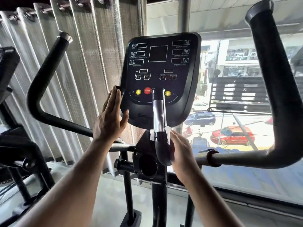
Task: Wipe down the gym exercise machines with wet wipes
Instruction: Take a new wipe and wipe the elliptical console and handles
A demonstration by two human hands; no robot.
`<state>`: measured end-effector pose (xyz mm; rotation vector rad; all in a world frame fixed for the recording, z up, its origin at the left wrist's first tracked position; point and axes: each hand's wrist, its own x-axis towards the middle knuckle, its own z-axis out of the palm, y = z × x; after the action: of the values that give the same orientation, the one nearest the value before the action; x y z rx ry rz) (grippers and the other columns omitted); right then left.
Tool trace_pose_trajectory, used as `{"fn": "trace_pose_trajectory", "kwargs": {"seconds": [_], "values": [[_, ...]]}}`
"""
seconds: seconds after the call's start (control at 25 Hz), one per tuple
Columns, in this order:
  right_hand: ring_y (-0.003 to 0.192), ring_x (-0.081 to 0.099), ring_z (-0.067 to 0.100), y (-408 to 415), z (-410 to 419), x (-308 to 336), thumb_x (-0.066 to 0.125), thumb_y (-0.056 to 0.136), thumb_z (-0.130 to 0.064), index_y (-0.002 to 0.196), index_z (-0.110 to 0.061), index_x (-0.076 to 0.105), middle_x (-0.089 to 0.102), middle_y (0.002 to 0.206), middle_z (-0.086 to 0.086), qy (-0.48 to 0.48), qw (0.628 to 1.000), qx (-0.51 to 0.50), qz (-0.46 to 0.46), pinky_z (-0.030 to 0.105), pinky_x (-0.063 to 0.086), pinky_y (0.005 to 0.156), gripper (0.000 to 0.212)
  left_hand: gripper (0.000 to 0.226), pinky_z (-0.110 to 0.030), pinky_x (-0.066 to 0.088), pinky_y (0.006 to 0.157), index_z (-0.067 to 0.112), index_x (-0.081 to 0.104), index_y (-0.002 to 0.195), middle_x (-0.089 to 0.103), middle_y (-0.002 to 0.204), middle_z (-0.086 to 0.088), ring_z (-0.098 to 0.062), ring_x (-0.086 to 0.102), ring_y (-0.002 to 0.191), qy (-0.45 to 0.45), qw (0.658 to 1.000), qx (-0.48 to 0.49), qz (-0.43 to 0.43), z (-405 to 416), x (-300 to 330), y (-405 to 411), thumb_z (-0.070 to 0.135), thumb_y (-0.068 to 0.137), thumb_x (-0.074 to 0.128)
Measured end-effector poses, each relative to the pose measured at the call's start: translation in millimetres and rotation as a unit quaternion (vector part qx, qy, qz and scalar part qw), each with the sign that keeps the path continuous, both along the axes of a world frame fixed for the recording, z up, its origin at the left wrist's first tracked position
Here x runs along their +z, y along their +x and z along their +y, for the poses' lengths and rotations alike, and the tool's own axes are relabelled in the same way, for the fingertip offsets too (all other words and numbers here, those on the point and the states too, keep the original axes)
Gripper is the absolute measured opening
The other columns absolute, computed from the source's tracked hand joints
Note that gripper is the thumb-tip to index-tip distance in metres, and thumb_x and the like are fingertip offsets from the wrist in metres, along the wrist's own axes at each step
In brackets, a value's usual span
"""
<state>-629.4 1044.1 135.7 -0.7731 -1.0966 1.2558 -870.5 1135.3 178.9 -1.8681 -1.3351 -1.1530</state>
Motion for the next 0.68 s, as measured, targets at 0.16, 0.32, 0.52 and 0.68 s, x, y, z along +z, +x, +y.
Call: {"fn": "trace_pose_trajectory", "kwargs": {"seconds": [0.16,0.32,0.52,0.68], "values": [[0.072,0.060,0.004,-0.4,11.0,15.5,0.057,0.101,-0.019,0.079,-0.025,0.073,0.067,0.077,-0.013,0.120,0.971,-0.158,-0.135,0.029,0.047,0.068,0.028,0.073,-0.026,0.026,0.121,0.006,0.017,0.164,0.013,0.173,-0.008,-0.023,0.018,0.159,-0.002,1.000,-0.007,-0.005,-2.1,0.0,1.4,0.036,0.105,0.046],[0.115,0.066,0.010,-5.2,53.0,75.0,0.062,0.099,-0.018,0.132,-0.010,0.067,0.072,0.127,0.002,0.279,0.872,-0.297,-0.272,0.025,0.050,0.100,0.035,0.072,-0.033,0.031,0.123,0.006,0.018,0.164,0.014,0.173,-0.007,-0.021,0.018,0.160,0.005,1.000,-0.020,-0.006,2.0,-1.7,-0.8,0.037,0.105,0.045],[0.099,0.069,0.017,-9.6,72.0,115.2,0.062,0.097,-0.012,0.110,-0.009,0.073,0.075,0.110,0.003,0.412,0.779,-0.286,-0.378,0.030,0.053,0.086,0.017,0.072,-0.036,0.049,0.103,0.011,0.020,0.165,0.013,0.173,0.000,-0.016,0.020,0.159,0.008,1.000,-0.017,-0.022,-1.4,0.1,0.3,0.043,0.105,0.044],[0.075,0.065,0.030,-28.9,71.6,170.1,0.057,0.087,-0.003,0.083,-0.006,0.065,0.065,0.078,0.009,0.279,0.691,-0.187,-0.640,0.033,0.053,0.069,0.009,0.071,-0.031,0.042,0.110,0.009,0.022,0.164,0.018,0.173,-0.003,-0.015,0.020,0.158,0.019,1.000,-0.015,-0.015,-4.0,0.6,1.0,0.042,0.105,0.044]]}}
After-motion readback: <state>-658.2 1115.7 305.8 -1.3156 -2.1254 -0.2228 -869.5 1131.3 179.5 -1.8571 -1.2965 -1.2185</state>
